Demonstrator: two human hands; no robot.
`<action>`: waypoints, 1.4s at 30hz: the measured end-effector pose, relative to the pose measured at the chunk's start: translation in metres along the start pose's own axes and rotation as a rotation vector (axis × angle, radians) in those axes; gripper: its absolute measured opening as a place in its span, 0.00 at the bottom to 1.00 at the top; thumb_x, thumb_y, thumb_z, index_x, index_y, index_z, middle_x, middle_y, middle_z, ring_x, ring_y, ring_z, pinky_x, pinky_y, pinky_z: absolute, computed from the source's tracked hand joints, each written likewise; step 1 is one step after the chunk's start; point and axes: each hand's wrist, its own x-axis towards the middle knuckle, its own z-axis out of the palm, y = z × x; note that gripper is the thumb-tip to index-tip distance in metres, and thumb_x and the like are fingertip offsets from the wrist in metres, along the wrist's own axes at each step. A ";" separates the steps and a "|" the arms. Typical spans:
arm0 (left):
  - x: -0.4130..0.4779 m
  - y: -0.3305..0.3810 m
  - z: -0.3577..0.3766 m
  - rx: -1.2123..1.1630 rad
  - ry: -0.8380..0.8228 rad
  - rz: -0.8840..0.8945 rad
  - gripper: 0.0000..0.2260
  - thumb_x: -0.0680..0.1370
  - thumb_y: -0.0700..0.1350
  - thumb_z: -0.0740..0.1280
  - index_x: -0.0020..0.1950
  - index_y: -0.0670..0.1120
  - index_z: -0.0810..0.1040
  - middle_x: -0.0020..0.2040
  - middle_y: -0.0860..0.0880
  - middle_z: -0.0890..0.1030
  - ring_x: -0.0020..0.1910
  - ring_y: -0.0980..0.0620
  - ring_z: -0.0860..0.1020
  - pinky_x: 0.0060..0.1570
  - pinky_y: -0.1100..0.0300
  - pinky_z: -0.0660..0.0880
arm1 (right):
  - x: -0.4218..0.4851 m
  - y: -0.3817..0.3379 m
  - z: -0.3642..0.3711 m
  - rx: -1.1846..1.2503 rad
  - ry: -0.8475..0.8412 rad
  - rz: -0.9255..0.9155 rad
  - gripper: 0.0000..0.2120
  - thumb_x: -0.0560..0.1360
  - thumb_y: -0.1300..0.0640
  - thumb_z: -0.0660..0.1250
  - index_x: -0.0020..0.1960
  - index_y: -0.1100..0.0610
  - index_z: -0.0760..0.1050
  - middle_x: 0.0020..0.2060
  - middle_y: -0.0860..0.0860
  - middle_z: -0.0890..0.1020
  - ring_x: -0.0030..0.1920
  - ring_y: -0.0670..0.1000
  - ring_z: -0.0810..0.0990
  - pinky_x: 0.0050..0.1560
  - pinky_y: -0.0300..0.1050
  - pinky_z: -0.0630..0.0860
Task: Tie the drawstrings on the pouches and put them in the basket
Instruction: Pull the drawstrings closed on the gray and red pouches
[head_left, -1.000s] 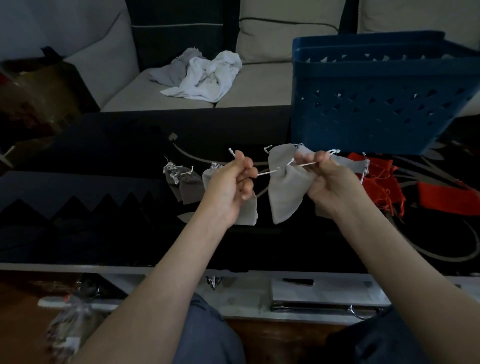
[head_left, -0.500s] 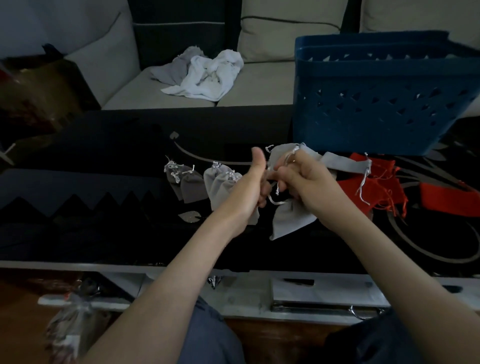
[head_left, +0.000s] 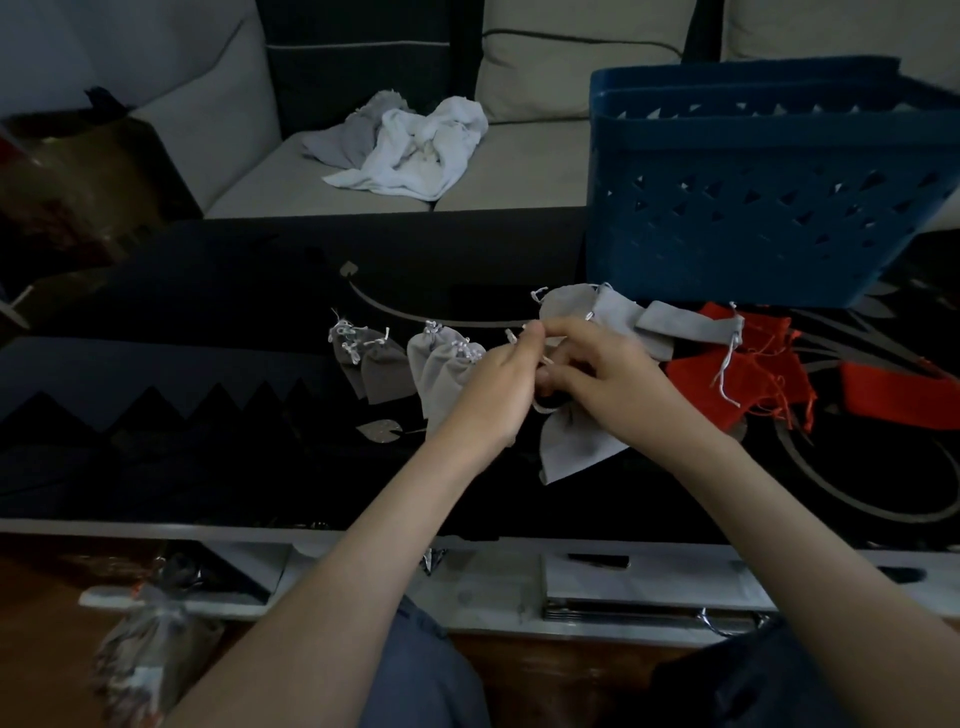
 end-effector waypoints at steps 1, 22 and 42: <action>-0.001 0.003 -0.001 -0.015 0.011 -0.003 0.20 0.84 0.51 0.52 0.38 0.50 0.78 0.30 0.55 0.78 0.35 0.61 0.76 0.37 0.67 0.70 | 0.000 -0.001 0.000 -0.016 0.010 0.008 0.14 0.75 0.65 0.67 0.53 0.46 0.73 0.34 0.47 0.81 0.38 0.43 0.80 0.44 0.35 0.74; -0.004 0.007 0.001 -0.191 0.009 -0.019 0.21 0.83 0.46 0.53 0.30 0.48 0.69 0.24 0.53 0.67 0.28 0.55 0.65 0.33 0.58 0.61 | -0.002 -0.013 -0.004 0.323 0.099 0.112 0.10 0.79 0.64 0.60 0.51 0.56 0.78 0.33 0.52 0.82 0.31 0.40 0.78 0.32 0.34 0.70; -0.005 0.004 0.005 0.095 -0.073 0.120 0.24 0.84 0.53 0.48 0.33 0.47 0.70 0.29 0.52 0.69 0.26 0.62 0.67 0.33 0.67 0.65 | 0.003 0.000 -0.010 0.317 0.026 0.390 0.11 0.79 0.53 0.62 0.43 0.56 0.78 0.35 0.58 0.77 0.32 0.48 0.71 0.32 0.39 0.69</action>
